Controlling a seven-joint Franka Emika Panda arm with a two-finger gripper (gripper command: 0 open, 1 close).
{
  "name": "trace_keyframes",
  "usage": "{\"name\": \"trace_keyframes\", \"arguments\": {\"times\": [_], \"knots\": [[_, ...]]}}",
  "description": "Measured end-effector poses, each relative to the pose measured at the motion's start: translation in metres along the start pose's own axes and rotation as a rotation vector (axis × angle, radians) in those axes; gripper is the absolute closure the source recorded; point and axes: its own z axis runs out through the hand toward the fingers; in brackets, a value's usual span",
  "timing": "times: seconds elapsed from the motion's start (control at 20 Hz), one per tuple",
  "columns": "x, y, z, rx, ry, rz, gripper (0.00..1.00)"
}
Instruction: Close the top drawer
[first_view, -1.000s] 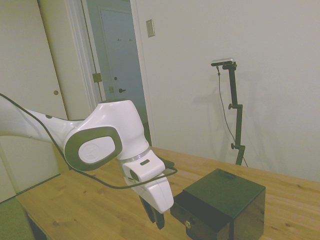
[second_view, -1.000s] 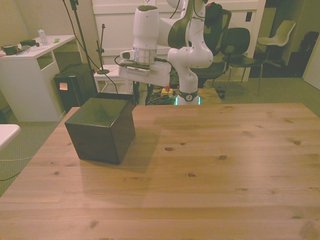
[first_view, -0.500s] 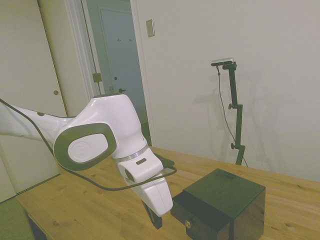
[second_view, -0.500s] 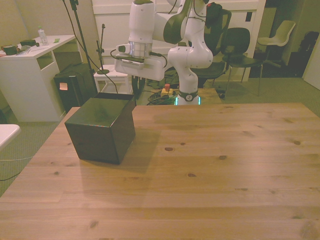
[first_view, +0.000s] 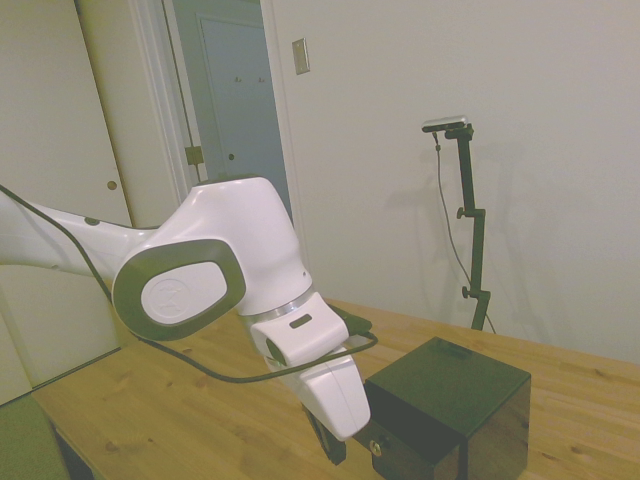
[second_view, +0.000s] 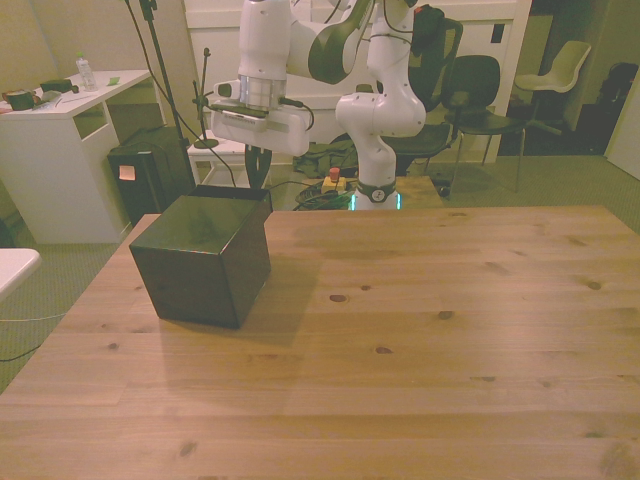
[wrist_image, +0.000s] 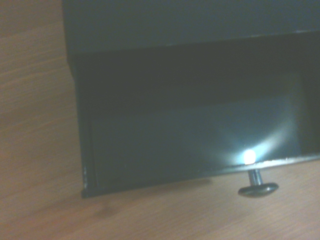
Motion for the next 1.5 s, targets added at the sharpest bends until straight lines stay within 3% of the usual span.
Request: {"name": "trace_keyframes", "arguments": {"times": [1.5], "knots": [[0.064,-0.044,0.01,-0.012,0.031,-0.024,1.0]]}}
